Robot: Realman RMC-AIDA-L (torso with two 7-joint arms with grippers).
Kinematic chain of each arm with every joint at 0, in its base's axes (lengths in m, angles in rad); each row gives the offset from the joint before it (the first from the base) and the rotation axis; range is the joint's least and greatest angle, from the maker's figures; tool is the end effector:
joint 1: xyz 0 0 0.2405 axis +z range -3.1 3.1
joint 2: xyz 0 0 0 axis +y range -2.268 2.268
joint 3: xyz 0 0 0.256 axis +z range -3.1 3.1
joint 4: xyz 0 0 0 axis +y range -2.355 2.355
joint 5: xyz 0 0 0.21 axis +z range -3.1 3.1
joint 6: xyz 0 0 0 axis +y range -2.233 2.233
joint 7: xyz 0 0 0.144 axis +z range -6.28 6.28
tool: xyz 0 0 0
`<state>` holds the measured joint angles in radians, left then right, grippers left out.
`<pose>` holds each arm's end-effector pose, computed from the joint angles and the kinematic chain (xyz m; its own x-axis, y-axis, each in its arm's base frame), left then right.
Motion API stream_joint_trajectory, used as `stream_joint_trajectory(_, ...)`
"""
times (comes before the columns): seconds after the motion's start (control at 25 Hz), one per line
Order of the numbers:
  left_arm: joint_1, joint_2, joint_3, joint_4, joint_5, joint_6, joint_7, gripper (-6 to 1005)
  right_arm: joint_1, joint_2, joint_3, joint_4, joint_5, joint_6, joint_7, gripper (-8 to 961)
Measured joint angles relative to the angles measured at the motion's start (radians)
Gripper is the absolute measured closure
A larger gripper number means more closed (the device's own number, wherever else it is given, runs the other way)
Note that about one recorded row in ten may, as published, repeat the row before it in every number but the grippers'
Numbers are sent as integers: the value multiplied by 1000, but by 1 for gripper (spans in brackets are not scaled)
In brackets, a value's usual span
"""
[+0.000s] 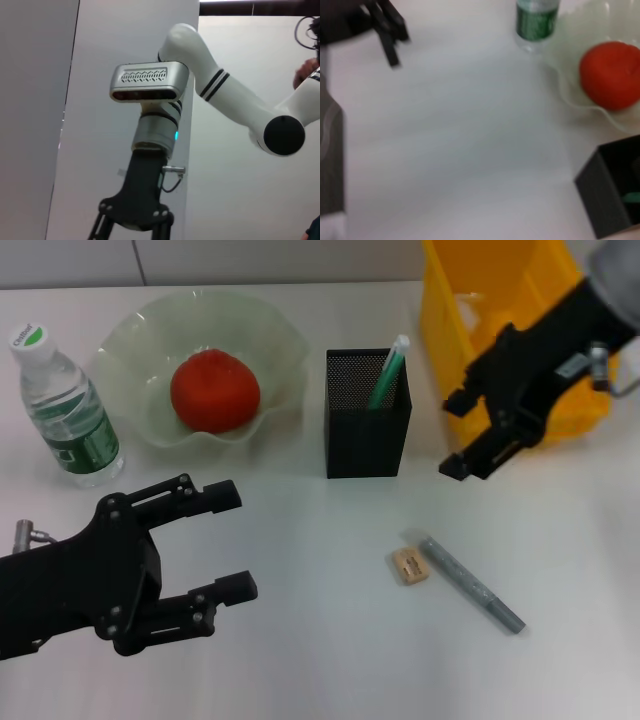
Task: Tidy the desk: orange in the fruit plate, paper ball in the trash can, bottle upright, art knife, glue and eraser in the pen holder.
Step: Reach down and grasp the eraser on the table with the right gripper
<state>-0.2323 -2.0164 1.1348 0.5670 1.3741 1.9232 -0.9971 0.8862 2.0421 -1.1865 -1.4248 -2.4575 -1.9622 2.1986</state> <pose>-0.2644 0.2210 0.0109 0.5948 0.0719 0.8007 0.1920 -0.9799 -0.0546 0.0831 0.3546 0.0444 0.9297 -0.1764 0.3233 -0.1487 -0.9829 -0.1088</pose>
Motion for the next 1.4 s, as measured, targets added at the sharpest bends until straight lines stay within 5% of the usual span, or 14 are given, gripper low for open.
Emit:
stream_joint_trajectory(0.2, 1, -5, 5, -6, 1, -8, 0, 245, 54, 41, -222, 27, -110, 86, -33, 226)
stream_joint_trajectory(0.44, 1, -9, 4, -6, 1, -8, 0, 244, 48, 43, -395, 52, -122, 164, -33, 224)
stream_joint_trajectory(0.8, -2, -17, -1, -31, 0, -18, 14, 244, 34, 46, -512, 163, -75, 213, -35, 226)
stream_joint_trajectory(1.4, -13, -27, 6, -35, 0, -30, 25, 244, -5, 47, -563, 222, -33, 269, -48, 224)
